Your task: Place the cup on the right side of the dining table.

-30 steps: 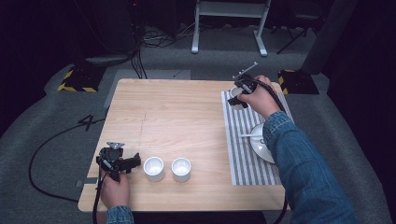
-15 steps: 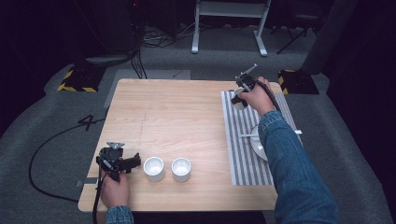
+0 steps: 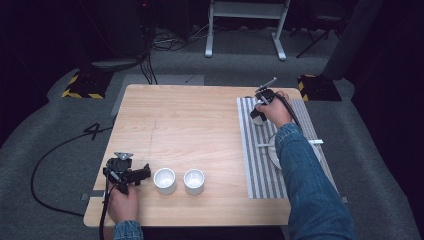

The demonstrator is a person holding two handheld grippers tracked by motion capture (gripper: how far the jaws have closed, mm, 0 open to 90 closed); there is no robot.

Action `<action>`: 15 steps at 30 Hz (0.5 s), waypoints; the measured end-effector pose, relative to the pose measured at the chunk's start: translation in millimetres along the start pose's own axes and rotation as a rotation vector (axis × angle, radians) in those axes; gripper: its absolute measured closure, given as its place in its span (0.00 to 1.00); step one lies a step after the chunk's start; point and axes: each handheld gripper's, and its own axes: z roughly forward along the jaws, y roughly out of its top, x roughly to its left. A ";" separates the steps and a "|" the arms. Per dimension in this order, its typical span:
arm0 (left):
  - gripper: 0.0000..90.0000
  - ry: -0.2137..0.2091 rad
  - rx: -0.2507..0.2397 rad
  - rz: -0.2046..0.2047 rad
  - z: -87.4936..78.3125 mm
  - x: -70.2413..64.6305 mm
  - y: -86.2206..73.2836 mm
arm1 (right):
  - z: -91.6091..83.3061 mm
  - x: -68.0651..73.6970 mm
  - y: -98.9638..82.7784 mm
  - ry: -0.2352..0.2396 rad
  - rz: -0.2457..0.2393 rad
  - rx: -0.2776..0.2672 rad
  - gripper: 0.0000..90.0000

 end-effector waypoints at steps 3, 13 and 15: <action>0.00 0.000 0.000 0.000 0.0 0.0 0.0 | 1.9 -1.6 -2.0 -0.009 0.003 0.002 0.30; 0.00 0.000 0.000 0.000 0.0 0.0 0.0 | 8.3 -1.5 -7.3 -0.005 0.008 0.018 0.30; 0.00 0.000 0.000 0.000 0.0 0.0 0.0 | 9.8 -0.2 -8.3 -0.004 0.010 0.031 0.30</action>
